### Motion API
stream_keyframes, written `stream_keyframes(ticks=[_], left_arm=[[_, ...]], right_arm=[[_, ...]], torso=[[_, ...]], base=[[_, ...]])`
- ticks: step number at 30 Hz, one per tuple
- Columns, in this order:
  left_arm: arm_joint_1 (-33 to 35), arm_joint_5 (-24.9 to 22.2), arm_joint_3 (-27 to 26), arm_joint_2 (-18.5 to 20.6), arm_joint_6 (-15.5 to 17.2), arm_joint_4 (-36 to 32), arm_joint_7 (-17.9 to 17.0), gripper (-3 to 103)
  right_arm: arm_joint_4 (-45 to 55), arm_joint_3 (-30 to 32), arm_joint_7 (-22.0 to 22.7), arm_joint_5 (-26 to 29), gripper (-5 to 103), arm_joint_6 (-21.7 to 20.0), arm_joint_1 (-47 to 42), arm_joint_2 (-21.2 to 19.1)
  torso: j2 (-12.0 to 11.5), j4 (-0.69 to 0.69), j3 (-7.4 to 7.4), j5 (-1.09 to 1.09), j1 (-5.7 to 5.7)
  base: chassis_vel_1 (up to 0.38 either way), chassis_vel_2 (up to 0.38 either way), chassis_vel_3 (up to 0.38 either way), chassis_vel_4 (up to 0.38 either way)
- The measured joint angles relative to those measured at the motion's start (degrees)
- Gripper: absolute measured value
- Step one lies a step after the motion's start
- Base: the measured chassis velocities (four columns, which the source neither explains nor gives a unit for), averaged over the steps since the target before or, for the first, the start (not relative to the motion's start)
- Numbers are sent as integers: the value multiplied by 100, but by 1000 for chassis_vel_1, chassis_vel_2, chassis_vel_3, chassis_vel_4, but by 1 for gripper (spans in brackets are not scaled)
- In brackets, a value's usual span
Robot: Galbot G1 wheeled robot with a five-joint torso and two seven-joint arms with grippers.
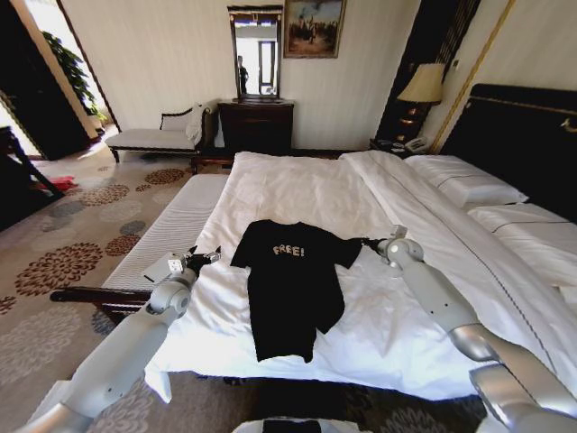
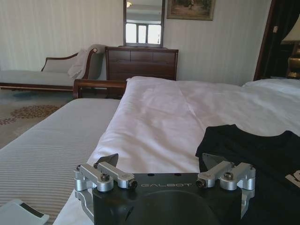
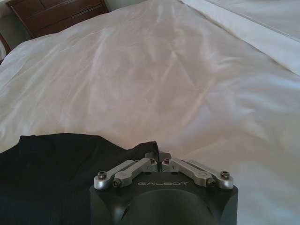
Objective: Fold the clothes on the bed.
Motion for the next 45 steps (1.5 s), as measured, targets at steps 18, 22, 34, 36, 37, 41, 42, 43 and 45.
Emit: stream_keyframes(ticks=[18, 22, 34, 36, 37, 41, 42, 43, 45], left_arm=[[-4, -17, 51, -36, 0, -61, 19, 100], [62, -30, -33, -10, 0, -114, 18, 100], [320, -37, -296, 9, -2, -175, 83, 100], [320, -37, -298, 6, -2, -175, 84, 100], [318, -37, -299, 5, -2, -174, 84, 100], [311, -39, -303, 3, -3, -166, 84, 100], [311, -41, -308, 0, -3, -164, 84, 100], [313, -41, -314, -4, -3, -163, 84, 100], [318, -41, -319, -7, -3, -161, 84, 100]], right_arm=[[1595, -821, -52, -333, 0, 31, 8, -13], [1554, -1154, -82, -521, 0, 66, 125, 131], [1704, -1558, -26, -758, 0, 72, 43, 416], [1694, -1592, -27, -787, 0, 73, 39, 438], [1672, -1632, -30, -819, 0, 78, 37, 460], [1578, -1728, -42, -919, 0, 101, 34, 551], [1548, -1745, -45, -949, 0, 109, 22, 590], [1535, -1758, -47, -970, 0, 116, 5, 616], [1533, -1771, -48, -988, 0, 119, -17, 633]], torso=[[0, 1, 0, -1, 0], [0, 2, 0, -1, 0], [0, 1, 0, -1, 0], [0, 1, 0, -1, 0], [0, 1, -1, -1, 0], [0, 0, 0, 0, 0], [0, 1, 0, 0, 0], [0, 2, 0, -1, 0], [0, 2, 0, 0, 0]], base=[[0, 0, 0, 0], [0, 0, 0, 0], [0, 0, 0, 0], [0, 0, 0, 0], [0, 0, 0, 0], [0, 0, 0, 0], [0, 0, 0, 0], [0, 0, 0, 0], [0, 0, 0, 0]])
